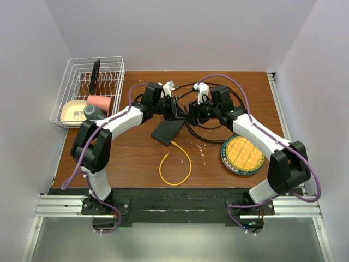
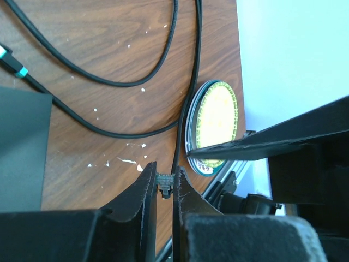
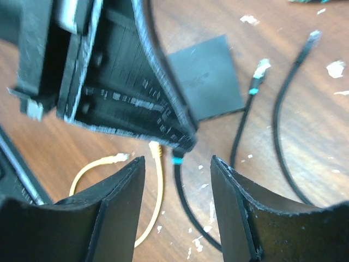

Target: Insert the plug into the switch port

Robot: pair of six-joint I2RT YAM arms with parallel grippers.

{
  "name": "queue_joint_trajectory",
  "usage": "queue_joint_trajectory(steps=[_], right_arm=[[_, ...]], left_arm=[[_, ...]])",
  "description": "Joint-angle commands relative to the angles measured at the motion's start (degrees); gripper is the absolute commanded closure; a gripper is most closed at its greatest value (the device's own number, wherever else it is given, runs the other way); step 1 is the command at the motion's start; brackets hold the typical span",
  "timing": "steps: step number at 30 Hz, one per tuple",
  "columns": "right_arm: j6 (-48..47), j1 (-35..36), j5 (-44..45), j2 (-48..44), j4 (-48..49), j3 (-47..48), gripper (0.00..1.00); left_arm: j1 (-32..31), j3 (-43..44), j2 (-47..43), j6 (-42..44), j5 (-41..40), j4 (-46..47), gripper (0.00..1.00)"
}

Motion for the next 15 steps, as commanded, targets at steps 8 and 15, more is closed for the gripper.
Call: queue_joint_trajectory(steps=[8, 15], right_arm=[[1.02, 3.27, 1.67, 0.61, 4.09, 1.09, 0.47], [0.67, 4.59, 3.68, 1.22, 4.17, -0.84, 0.55]], left_arm=[[-0.69, -1.28, -4.84, -5.73, -1.22, 4.2, 1.0], [-0.78, -0.93, -4.84, -6.44, -1.31, 6.31, 1.0]])
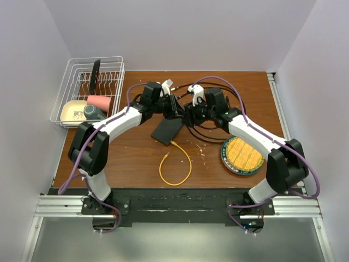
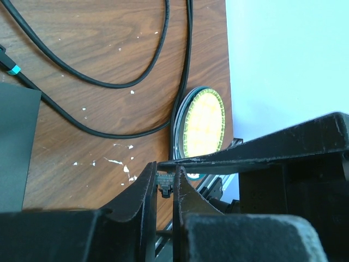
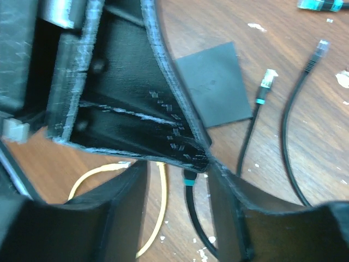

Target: Insert the plug into the switch port

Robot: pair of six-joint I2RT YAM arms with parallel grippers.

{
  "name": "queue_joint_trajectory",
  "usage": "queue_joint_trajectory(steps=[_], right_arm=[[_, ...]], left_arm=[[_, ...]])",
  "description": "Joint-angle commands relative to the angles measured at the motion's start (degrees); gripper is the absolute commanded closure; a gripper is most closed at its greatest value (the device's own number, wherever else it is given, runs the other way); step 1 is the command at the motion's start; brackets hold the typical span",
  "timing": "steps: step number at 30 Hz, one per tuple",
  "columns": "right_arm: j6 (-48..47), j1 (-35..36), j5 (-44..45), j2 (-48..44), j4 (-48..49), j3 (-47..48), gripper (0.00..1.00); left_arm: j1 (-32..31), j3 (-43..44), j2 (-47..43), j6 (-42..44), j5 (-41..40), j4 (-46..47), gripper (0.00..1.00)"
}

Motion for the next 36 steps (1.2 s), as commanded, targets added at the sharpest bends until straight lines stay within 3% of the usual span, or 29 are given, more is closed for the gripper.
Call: queue_joint_trajectory(steps=[1, 2, 3, 5, 9, 12, 13, 16, 19, 24, 28, 36], right_arm=[[0.03, 0.87, 0.82, 0.54, 1.75, -1.08, 0.6], [0.21, 0.96, 1.17, 0.55, 2.27, -1.44, 0.66], [0.38, 0.87, 1.61, 0.55, 2.19, -1.44, 0.83], [0.38, 0.87, 1.79, 0.55, 2.36, -1.7, 0.98], [-0.93, 0.96, 1.44, 0.11, 1.31, -0.91, 1.0], [-2.86, 0.35, 0.04, -0.68, -0.97, 0.66, 1.0], [-3.3, 0.26, -1.01, -1.21, -1.76, 2.15, 1.0], [-6.03, -0.79, -4.79, -1.82, -6.33, 6.54, 1.0], [-6.82, -1.85, -10.41, -2.27, -9.76, 11.02, 1.0], [-8.4, -4.22, -28.3, -1.56, -16.61, 16.92, 1.0], [-8.76, -6.42, -40.01, -1.47, -18.99, 19.39, 1.0], [-4.29, -11.78, -50.84, -2.79, -14.08, 18.43, 1.0]], left_arm=[[-0.32, 0.01, -2.72, -1.87, 0.28, 5.09, 1.0], [-0.32, 0.01, -3.16, -1.69, 0.11, 5.09, 1.0], [-0.32, -0.08, -3.33, -1.69, -0.15, 5.09, 1.0], [-0.32, -0.26, -4.21, -1.17, -0.24, 5.44, 1.0], [-0.15, -1.92, -7.28, 1.46, -2.61, 7.72, 0.96], [0.55, -3.06, -12.2, 5.77, -9.98, 6.68, 0.57], [0.82, -3.5, -13.61, 7.69, -11.65, 6.23, 0.36], [2.75, -6.31, -18.62, 9.47, -15.27, 8.76, 0.1], [6.09, -11.05, -22.31, 9.56, -10.63, 17.17, 0.0], [9.35, -12.22, -22.67, 10.26, 3.76, 25.73, 0.01], [9.26, -12.03, -22.5, 8.95, 11.17, 33.88, 0.1], [5.4, -7.3, -20.39, 9.82, 19.09, 36.12, 0.2]])
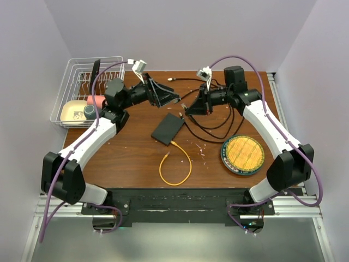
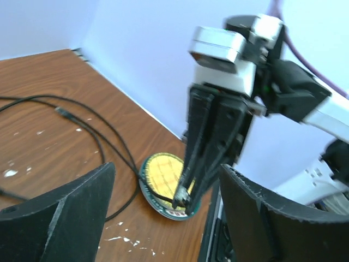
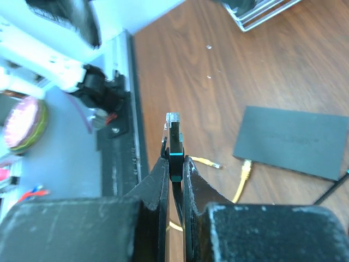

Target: Insert the plug into the switch port

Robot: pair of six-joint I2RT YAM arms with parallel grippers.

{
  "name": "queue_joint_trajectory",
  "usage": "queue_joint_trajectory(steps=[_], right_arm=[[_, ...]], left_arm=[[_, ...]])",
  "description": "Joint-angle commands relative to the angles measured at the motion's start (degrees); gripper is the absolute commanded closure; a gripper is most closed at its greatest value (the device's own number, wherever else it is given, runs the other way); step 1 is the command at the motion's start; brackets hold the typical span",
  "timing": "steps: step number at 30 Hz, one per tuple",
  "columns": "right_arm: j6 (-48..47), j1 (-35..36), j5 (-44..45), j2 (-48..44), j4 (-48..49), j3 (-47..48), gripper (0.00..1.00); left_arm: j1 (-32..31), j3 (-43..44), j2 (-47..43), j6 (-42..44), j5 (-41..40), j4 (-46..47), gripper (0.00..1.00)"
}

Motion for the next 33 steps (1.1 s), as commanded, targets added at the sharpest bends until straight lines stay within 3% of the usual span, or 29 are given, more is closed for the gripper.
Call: queue_joint_trajectory(steps=[1, 5, 7, 14, 17, 18, 19, 21, 24, 25, 27, 28, 29, 32, 33], right_arm=[[5.03, -2.3, -11.03, -2.86, 4.24, 0.68, 1.0], [10.66, -2.74, -11.74, -3.38, 10.73, -0.64, 1.0], [11.63, -2.83, -11.56, -3.47, 11.8, -1.0, 1.0], [12.69, -3.18, -11.56, -3.91, 12.51, -1.43, 1.0], [13.74, -3.18, -11.65, -4.18, 13.74, -1.79, 1.0], [13.92, -3.18, -11.56, -4.26, 14.0, -1.87, 1.0], [14.01, -3.18, -11.56, -4.27, 14.09, -1.87, 1.0], [14.1, -3.18, -10.87, -4.18, 13.83, -1.79, 1.0], [10.25, -3.18, -3.59, -4.88, 8.05, 0.4, 0.84], [8.23, -3.18, 3.05, -5.4, 4.72, 1.11, 0.69], [6.9, -3.18, 10.28, -7.94, 2.51, 2.25, 0.53], [6.54, -3.18, 13.8, -9.09, 2.84, 2.43, 0.39], [6.54, -3.09, 21.93, -10.58, 2.93, 2.34, 0.33], [7.77, -3.0, 34.87, -15.5, 5.56, 0.51, 0.16], [7.68, -3.0, 36.23, -16.47, 6.87, -0.11, 0.15]], left_arm=[[-3.89, 5.06, 2.34, 3.24, 6.94, 2.9, 0.23], [-8.29, 9.46, 4.72, 7.73, 5.19, -4.85, 0.29], [-8.65, 9.11, 5.07, 6.86, 4.84, -3.54, 0.32], [-8.74, 9.9, 6.22, 6.5, 5.45, -3.27, 0.55], [-8.74, 9.81, 6.39, 6.24, 5.36, -3.18, 0.75], [-8.74, 9.81, 6.83, 5.37, 5.45, -2.4, 0.95], [-8.82, 9.9, 6.92, 4.93, 5.8, -2.04, 1.0], [-8.82, 9.81, 7.01, 3.35, 5.28, -0.99, 1.0], [-9.09, 10.07, 5.87, 2.11, 1.16, -1.94, 1.0], [-9.26, 9.73, 5.34, 1.76, -1.21, -2.13, 1.0], [-9.7, 9.37, 4.2, 1.41, -3.76, -2.12, 1.0], [-9.79, 9.03, 3.85, 0.71, -8.57, -3.17, 1.0], [-9.79, 8.67, 3.41, -0.17, -10.27, -4.49, 1.0], [-9.88, 8.23, 2.44, -4.47, -19.31, -9.74, 1.0], [-9.79, 8.14, 2.09, -7.18, -20.9, -10.47, 1.0]])
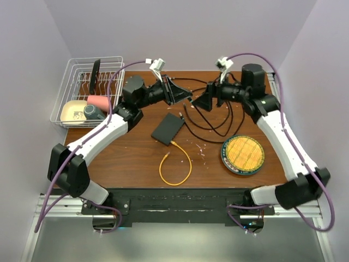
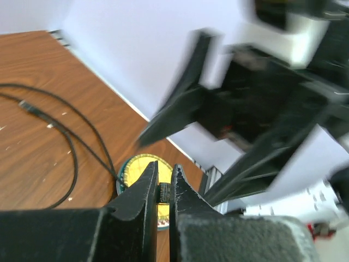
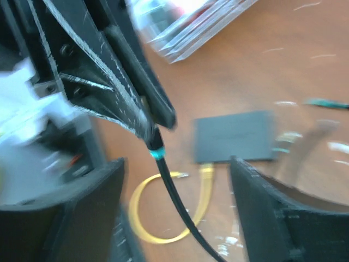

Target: Insert the plug into the switch port

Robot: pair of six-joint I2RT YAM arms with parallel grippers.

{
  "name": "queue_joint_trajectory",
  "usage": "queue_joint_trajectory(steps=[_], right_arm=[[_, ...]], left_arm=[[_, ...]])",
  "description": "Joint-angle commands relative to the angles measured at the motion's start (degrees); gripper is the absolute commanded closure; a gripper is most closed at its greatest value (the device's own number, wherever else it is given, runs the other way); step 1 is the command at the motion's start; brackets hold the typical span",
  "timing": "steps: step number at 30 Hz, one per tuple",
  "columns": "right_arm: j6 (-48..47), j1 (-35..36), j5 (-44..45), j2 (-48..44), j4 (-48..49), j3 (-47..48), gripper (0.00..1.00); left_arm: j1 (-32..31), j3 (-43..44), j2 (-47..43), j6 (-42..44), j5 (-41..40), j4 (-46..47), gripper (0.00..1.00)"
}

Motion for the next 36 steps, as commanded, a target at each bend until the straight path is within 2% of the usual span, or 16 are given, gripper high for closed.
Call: queue_joint_trajectory(steps=[1, 2, 5, 11, 15, 16, 18, 20, 26, 32, 36], right_arm=[[-0.82, 0.08, 21.36, -8.71, 3.28, 0.61, 0.14], [-0.73, 0.17, 23.03, -9.25, 3.72, -0.36, 0.09], [-1.08, 1.31, 25.67, -9.96, 4.43, -0.72, 0.06], [-3.54, 9.73, 37.09, -5.05, -0.84, 4.46, 0.05], [-4.25, 13.17, 37.81, -2.41, -1.46, 5.35, 0.12], [-4.25, 13.61, 37.46, -2.06, -1.38, 5.35, 0.18], [-4.16, 13.88, 36.49, -1.53, -0.42, 5.0, 0.2], [-4.16, 14.32, 35.53, -1.09, 0.12, 4.73, 0.3], [-4.16, 14.84, 33.25, 1.02, 1.17, 4.73, 0.38], [-4.42, 15.11, 30.96, 1.55, 1.88, 3.59, 0.41], [-4.42, 15.46, 30.69, 1.64, 1.96, 2.54, 0.47]], left_arm=[[-0.2, 0.77, -3.53, -7.97, -15.35, -5.6, 1.0], [-0.37, 1.04, -3.53, -8.85, -16.69, -8.22, 1.0], [-0.46, 3.41, -3.35, -11.84, -20.56, -14.02, 1.0], [-0.81, 5.88, -2.92, -13.42, -23.91, -18.97, 1.0], [-0.81, 6.75, -1.51, -13.95, -22.5, -19.76, 1.0], [-0.81, 7.1, -1.34, -13.87, -21.8, -19.76, 1.0], [-0.9, 7.28, -0.55, -13.6, -21.1, -19.67, 1.0], [-0.9, 7.37, -0.02, -13.78, -20.13, -19.59, 1.0], [-0.81, 7.2, 0.34, -13.87, -18.9, -18.97, 1.0], [-0.9, 6.49, -0.19, -13.87, -19.34, -18.79, 1.0], [-0.9, 6.14, -0.37, -13.95, -19.25, -18.79, 1.0]])
